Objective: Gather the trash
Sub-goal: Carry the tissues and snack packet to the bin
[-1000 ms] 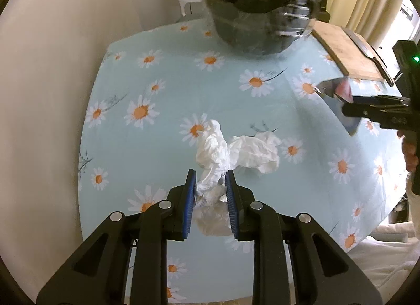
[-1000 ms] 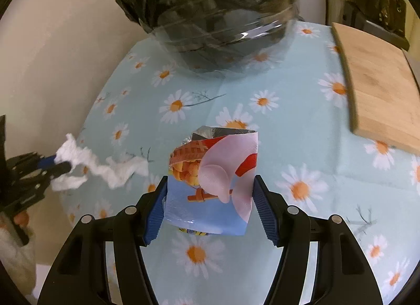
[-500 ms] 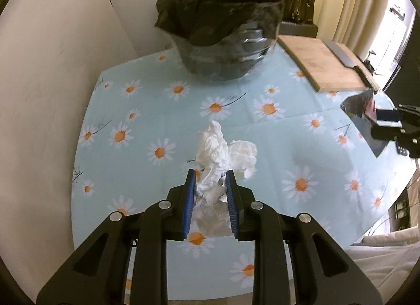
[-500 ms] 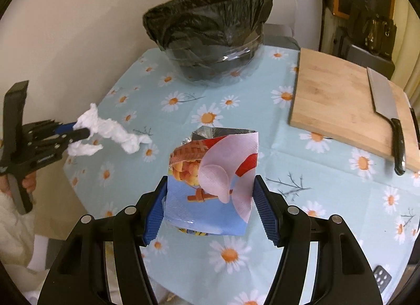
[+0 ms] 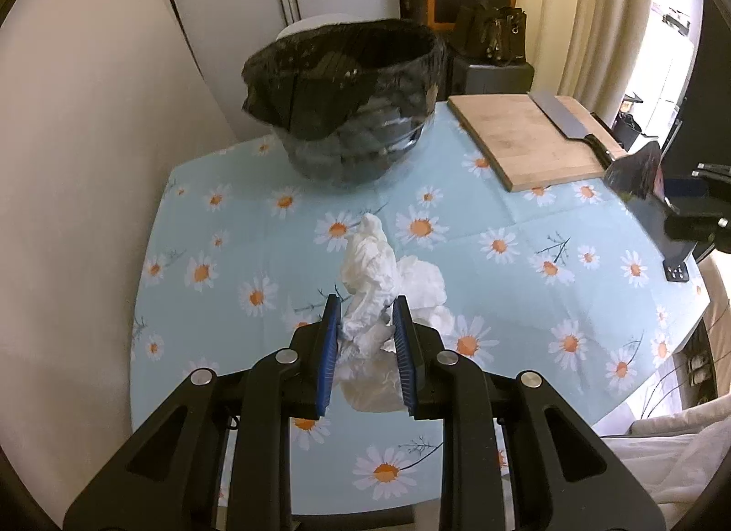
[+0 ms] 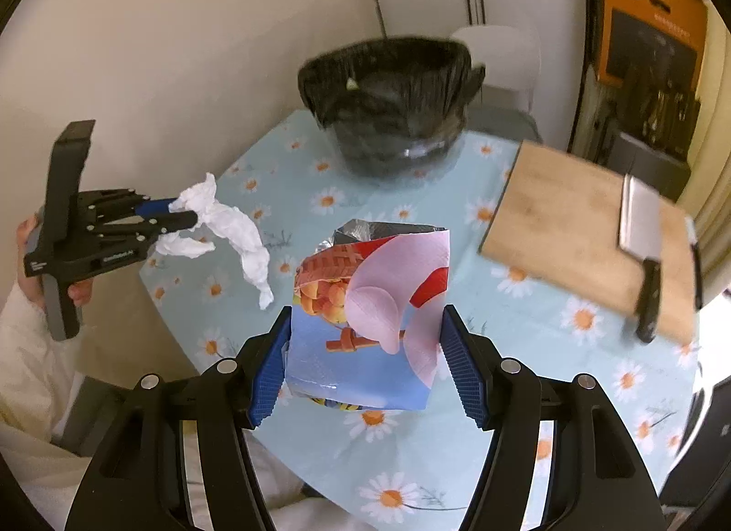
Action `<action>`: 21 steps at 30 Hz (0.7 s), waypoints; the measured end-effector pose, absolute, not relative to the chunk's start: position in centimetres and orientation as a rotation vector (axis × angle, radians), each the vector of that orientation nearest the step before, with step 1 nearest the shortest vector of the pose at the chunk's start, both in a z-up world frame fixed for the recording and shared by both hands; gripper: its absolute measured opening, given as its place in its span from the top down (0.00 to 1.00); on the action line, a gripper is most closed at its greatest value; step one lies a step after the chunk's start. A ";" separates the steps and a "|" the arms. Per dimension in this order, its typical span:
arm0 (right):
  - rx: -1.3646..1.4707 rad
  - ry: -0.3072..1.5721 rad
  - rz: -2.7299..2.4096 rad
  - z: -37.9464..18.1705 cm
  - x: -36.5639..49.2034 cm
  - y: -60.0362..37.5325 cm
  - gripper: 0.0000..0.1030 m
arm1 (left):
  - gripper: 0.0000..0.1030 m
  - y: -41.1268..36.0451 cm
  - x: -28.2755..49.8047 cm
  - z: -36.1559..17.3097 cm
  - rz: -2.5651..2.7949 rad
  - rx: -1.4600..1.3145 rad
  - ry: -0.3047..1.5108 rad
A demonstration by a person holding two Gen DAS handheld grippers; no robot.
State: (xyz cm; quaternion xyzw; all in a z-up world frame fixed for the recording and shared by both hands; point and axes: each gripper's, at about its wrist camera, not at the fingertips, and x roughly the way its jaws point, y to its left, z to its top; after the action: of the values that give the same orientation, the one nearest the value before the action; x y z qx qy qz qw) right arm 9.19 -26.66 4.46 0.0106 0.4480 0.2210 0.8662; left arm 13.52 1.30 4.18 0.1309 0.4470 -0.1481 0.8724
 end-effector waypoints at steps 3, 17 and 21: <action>0.015 0.906 0.472 6.2 9.5 -26.9 0.42 | 0.77 1.2 14.0 5.6 -0.324 0.279 0.909; 0.009 0.886 0.548 9.6 19.4 -26.7 0.42 | 0.77 1.2 21.9 12.6 -0.325 0.226 0.836; -0.011 0.868 0.564 10.5 23.0 -26.3 0.42 | 0.77 0.8 24.5 14.3 -0.343 0.232 0.809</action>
State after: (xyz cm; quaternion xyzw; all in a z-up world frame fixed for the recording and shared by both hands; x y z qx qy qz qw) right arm 22.99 -26.25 10.54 -0.0052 0.4147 0.2695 0.8691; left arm 24.54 0.78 14.30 0.1119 0.3909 -0.1657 0.8984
